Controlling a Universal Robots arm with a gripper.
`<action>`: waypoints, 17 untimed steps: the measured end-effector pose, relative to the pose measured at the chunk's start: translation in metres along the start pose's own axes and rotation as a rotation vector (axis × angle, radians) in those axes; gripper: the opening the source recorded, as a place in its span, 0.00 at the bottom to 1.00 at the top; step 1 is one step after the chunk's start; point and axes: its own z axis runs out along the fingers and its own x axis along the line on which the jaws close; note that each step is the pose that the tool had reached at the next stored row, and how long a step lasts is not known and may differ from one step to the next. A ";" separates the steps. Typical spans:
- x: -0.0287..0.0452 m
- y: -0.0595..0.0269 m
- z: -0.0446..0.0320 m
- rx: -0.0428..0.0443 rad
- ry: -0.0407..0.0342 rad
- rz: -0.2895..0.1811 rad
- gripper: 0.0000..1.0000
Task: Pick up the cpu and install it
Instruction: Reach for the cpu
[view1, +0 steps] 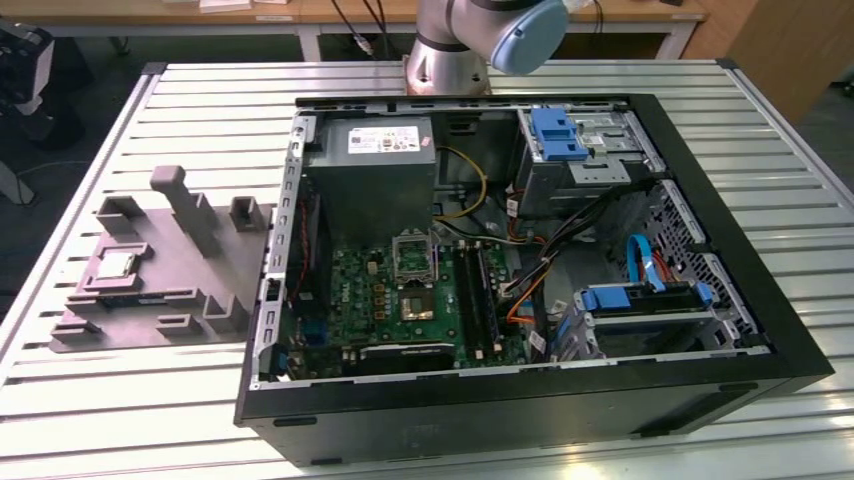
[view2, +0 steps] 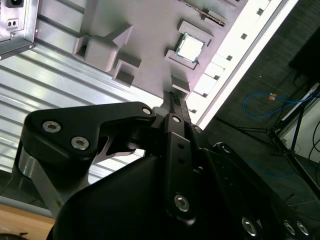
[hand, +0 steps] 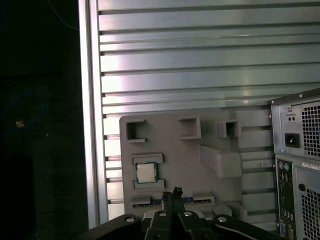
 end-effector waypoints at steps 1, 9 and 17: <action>0.0001 0.0000 0.0000 0.0000 0.0000 0.000 0.11; 0.0088 -0.0007 -0.0002 0.0000 0.0000 0.000 0.11; 0.0324 -0.0025 -0.0006 0.0000 -0.0001 0.000 0.11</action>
